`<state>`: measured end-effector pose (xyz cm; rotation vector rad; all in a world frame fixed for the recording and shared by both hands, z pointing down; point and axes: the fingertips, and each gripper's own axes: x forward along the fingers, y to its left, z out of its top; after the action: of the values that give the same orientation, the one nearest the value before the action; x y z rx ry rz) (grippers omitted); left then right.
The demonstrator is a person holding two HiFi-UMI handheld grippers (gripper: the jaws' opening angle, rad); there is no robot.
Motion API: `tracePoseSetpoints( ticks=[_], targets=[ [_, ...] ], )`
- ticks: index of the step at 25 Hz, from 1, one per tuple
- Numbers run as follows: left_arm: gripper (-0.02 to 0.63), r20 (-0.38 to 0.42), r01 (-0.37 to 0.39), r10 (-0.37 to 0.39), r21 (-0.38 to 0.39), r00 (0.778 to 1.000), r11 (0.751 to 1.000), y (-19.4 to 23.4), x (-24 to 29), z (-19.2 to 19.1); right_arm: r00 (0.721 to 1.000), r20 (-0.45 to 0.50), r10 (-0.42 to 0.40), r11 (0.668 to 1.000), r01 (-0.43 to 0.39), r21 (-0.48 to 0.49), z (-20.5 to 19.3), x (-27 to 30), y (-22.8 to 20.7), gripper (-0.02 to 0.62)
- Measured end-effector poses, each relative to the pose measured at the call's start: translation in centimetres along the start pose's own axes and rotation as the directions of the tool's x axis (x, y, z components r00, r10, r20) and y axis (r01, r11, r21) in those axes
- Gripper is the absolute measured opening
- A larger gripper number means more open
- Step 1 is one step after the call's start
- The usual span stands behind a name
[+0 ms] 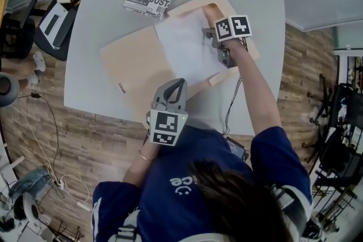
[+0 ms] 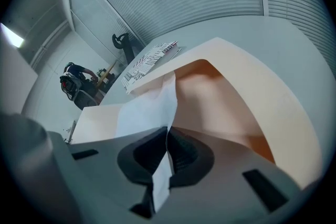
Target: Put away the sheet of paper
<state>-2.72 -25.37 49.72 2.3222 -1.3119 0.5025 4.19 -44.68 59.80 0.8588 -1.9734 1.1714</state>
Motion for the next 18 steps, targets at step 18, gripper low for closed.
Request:
tracePoseSetpoints(
  ticks=[18],
  targets=[
    [0.005,-0.089,0.042,-0.042,0.001,0.995,0.999,-0.6,1.4,-2.5,0.998,0.054,-0.022,0.999,0.024,-0.032,0.2,1.6,-0.8,0.008]
  ],
)
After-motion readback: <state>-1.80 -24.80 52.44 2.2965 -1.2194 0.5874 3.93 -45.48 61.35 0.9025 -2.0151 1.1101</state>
